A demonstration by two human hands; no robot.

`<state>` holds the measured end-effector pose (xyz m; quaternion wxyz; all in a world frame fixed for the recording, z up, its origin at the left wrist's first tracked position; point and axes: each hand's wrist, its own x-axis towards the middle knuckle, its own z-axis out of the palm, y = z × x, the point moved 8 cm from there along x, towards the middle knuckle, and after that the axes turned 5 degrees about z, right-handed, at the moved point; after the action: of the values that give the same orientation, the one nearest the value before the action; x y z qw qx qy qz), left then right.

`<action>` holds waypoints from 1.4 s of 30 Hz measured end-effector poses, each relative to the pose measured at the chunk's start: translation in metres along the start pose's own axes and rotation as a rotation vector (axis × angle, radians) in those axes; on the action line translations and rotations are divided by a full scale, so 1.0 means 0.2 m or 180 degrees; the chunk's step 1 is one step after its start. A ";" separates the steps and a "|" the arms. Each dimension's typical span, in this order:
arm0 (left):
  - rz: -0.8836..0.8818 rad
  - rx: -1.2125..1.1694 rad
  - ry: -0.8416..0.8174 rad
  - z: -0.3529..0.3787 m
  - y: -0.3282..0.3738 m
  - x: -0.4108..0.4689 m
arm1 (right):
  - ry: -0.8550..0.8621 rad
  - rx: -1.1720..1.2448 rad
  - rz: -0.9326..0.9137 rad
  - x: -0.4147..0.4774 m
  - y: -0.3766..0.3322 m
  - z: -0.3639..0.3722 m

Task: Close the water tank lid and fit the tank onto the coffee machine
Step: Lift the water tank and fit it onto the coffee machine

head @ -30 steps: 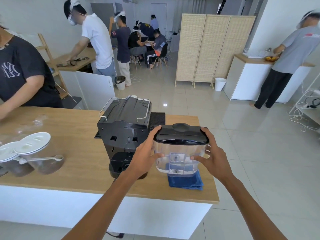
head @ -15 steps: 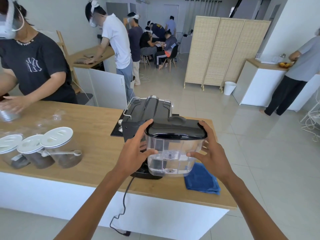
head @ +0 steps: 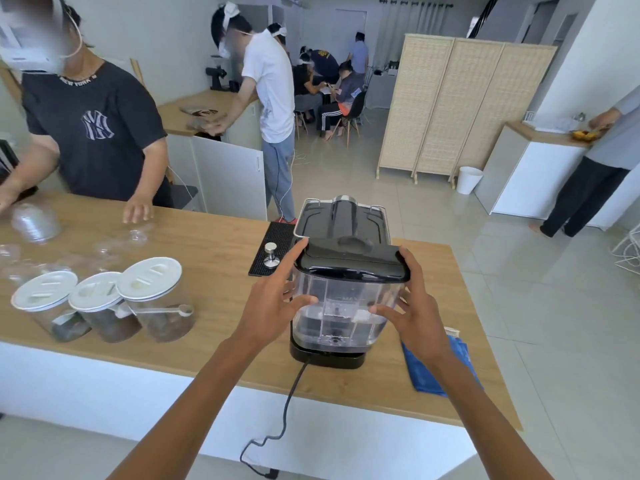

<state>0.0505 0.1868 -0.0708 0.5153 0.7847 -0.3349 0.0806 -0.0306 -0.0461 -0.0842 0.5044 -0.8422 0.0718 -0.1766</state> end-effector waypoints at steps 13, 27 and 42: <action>-0.0080 -0.0020 0.0036 0.02 -0.22 0.08 | 0.0189 -0.0137 0.0105 0.04 0.00 0.10; -0.0209 -0.0283 0.0246 0.02 -0.28 0.05 | 0.0404 -0.0435 0.0137 0.03 0.04 0.14; -0.0068 -0.0192 0.0132 0.06 -0.35 -0.02 | 0.0231 -0.0220 0.0326 -0.01 0.16 0.22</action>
<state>0.0870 0.1950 -0.1324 0.5465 0.7705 -0.3181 0.0812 -0.0142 -0.0239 -0.1316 0.4804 -0.8474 0.1390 -0.1784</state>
